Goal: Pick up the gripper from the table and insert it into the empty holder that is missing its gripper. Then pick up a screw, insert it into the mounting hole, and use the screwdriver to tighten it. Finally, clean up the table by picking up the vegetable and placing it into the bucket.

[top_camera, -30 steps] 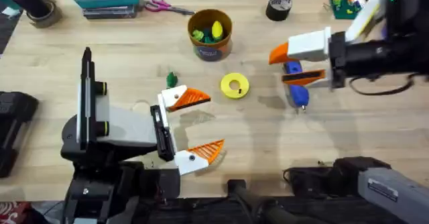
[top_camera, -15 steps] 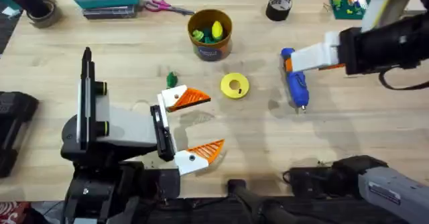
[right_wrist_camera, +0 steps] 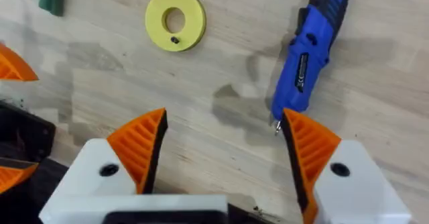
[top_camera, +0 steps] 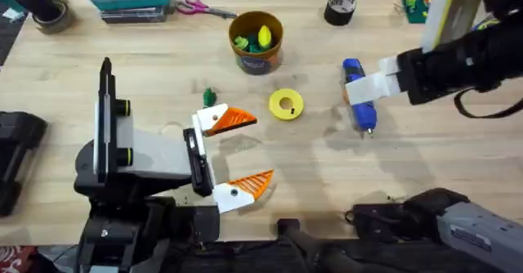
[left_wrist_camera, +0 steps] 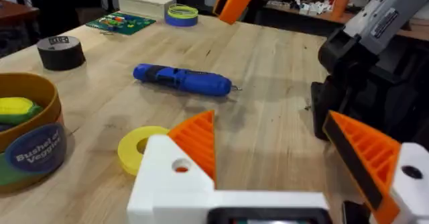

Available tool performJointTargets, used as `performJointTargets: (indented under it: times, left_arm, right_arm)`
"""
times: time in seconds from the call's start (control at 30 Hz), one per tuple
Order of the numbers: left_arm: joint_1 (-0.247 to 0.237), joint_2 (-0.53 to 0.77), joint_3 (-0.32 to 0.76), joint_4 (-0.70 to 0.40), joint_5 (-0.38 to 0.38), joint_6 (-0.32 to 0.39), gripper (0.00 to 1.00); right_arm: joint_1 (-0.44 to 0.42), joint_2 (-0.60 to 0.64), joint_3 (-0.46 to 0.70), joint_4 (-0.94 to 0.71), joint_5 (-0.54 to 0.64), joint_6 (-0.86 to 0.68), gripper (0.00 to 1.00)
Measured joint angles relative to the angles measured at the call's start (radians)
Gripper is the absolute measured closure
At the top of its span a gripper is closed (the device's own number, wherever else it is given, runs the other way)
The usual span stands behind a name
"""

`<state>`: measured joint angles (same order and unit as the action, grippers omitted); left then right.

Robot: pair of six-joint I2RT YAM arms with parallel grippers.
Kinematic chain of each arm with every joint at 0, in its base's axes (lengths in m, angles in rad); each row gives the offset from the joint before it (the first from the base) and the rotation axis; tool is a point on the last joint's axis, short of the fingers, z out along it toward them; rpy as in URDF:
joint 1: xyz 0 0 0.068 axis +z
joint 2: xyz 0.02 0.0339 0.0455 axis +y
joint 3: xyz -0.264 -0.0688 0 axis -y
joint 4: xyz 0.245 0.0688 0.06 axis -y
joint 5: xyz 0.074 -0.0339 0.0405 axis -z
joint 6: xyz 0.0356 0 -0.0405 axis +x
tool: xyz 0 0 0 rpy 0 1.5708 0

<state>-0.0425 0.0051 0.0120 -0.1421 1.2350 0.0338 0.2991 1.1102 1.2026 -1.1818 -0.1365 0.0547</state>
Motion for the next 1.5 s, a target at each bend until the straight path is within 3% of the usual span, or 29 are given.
performJointTargets:
  times: [0.37, 0.4, 0.5, 0.9, 1.23, 1.5]
  left_arm:
    - [0.000, 0.000, 0.000, 0.000, 0.000, 0.000, 0.015]
    - [0.000, 0.000, 0.000, 0.000, 0.000, 0.000, 0.015]
    - [0.000, 0.000, 0.000, 0.000, 0.000, 0.000, 0.016]
    - [0.000, 0.000, 0.000, 0.000, 0.000, 0.000, 0.015]
    - [0.000, 0.000, 0.000, 0.000, 0.000, 0.000, 0.015]
    - [0.000, 0.000, 0.000, 0.000, 0.000, 0.000, 0.015]
  right_arm:
    - [0.180, 0.013, 0.000, 0.030, 0.080, 0.042, 0.005]
    - [0.225, 0.038, 0.000, 0.066, 0.088, 0.050, 0.005]
    - [0.253, 0.060, -0.003, 0.133, 0.091, 0.050, 0.005]
    - [0.264, 0.061, -0.156, 0.229, 0.095, 0.071, 0.005]
    - [0.335, 0.061, -0.208, 0.266, 0.095, 0.110, 0.005]
    - [0.339, 0.061, -0.266, 0.344, 0.096, 0.160, 0.005]
